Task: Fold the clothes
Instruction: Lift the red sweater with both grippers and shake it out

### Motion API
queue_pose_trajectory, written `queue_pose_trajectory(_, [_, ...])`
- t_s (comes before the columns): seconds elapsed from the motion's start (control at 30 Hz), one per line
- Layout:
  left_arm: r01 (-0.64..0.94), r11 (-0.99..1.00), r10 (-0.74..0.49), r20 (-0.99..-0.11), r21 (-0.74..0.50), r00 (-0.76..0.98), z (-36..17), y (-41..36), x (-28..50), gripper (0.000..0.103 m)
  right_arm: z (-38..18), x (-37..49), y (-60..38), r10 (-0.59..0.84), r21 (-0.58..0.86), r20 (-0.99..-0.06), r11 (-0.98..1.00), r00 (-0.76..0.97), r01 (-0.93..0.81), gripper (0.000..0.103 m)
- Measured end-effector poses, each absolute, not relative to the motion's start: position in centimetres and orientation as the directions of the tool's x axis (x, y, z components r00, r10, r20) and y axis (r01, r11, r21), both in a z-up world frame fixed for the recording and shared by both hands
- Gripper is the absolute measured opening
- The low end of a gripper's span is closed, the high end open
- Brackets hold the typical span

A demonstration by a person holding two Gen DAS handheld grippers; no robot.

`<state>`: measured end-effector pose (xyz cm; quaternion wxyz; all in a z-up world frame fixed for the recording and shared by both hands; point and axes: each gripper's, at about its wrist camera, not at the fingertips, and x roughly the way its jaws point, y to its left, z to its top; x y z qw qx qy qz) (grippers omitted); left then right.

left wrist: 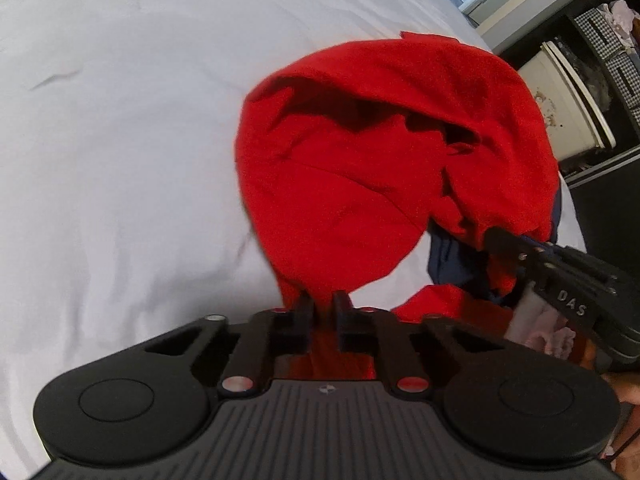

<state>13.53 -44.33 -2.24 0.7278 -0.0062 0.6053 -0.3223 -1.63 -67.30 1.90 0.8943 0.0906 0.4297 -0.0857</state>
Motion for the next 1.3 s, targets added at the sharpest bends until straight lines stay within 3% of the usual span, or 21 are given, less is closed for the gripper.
queue_pose_trajectory(0.43, [0.454,0.856,-0.39,-0.886,-0.248,0.251,3.3,-38.3,14.9,0.003,9.9,-4.1,-65.3,-0.239,-0.108,-0.667,0.968,0.706,0.225,0.001])
queue_pose_trajectory(0.77, [0.384,0.918,-0.281,-0.839,-0.094,0.466,11.9,-28.9,15.7,0.003,19.5,-6.4,-61.7,-0.3,-0.203,-0.51,0.953,0.806,0.226,0.001])
queue_pose_trajectory(1.07, [0.257,0.966,-0.181,-0.747,-0.013,0.64,20.7,-17.2,13.9,0.003,26.2,-8.7,-55.7,-0.263,-0.233,-0.373,0.955,0.89,0.184,0.001])
queue_pose_trajectory(1.3, [0.171,0.985,-0.118,-0.612,0.028,0.782,28.7,-10.2,9.1,0.003,31.6,-10.8,-48.3,-0.189,-0.285,-0.26,0.952,0.947,0.111,0.001])
